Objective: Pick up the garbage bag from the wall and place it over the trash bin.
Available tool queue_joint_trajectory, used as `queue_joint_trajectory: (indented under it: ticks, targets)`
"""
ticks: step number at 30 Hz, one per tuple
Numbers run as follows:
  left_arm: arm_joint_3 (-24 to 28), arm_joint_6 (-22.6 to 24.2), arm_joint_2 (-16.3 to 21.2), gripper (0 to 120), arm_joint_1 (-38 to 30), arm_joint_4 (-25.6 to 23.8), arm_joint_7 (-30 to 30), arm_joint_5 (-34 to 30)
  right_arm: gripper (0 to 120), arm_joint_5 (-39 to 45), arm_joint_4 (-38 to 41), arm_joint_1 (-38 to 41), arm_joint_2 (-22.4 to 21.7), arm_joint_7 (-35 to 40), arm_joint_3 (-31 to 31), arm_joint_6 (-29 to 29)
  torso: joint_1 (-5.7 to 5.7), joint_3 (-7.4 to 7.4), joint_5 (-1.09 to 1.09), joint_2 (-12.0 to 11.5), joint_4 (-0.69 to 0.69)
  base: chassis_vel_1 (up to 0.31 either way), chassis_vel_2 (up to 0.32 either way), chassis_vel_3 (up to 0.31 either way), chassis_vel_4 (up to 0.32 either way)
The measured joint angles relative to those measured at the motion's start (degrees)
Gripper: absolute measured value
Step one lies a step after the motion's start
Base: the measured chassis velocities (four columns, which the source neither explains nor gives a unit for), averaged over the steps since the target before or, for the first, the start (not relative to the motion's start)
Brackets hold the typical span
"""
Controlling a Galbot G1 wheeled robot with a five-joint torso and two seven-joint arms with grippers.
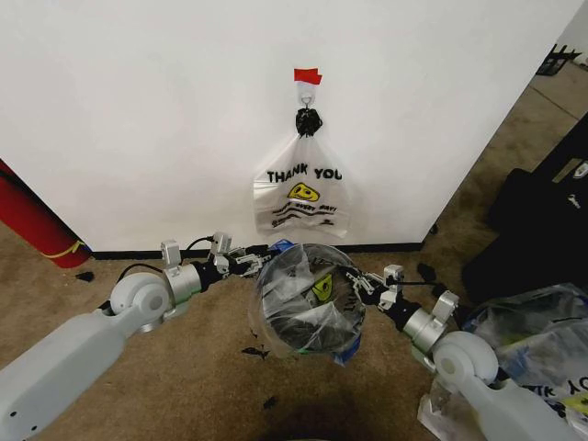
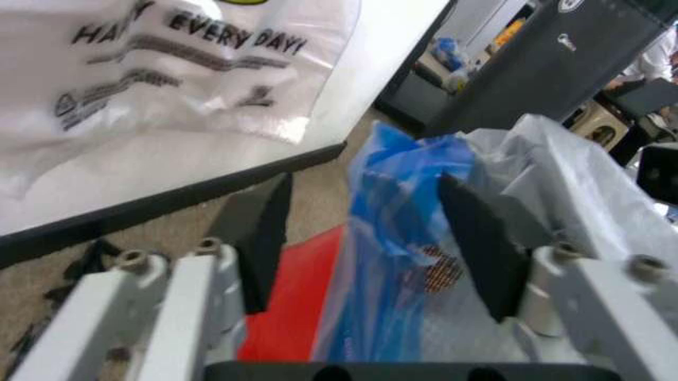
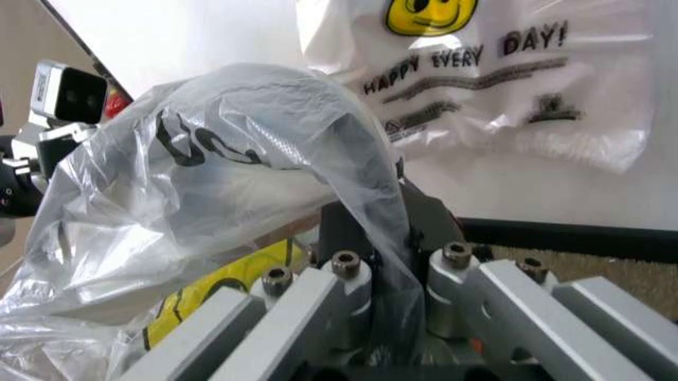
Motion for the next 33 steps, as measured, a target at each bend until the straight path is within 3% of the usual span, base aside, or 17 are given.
queue_joint_trajectory:
  ticks: [15, 25, 33]
  targets:
    - [0.3, -0.5, 0.3, 0, -0.1, -0.1, -0.1, 0.2, 1, -0.1, -0.1, 1.0, 0.8, 1.1, -0.6, 0.0, 0.00, 0.00, 0.01, 0.0, 0.02, 0.000, 0.000, 0.000, 0.000]
    - [2.2, -1.6, -0.7, 0, -2.1, 2.4, -0.9, 2.0, 1, 0.4, 0.8, 0.7, 0.3, 1.2, -0.6, -0.1, 0.00, 0.00, 0.00, 0.0, 0.01, 0.000, 0.000, 0.000, 0.000]
    - [7.0, -2.7, -3.2, 0, -6.0, 8.5, -0.4, 11.7, 1, 1.0, 1.8, 0.4, -0.4, 1.0, -0.5, -0.1, 0.00, 0.00, 0.00, 0.0, 0.00, 0.000, 0.000, 0.000, 0.000]
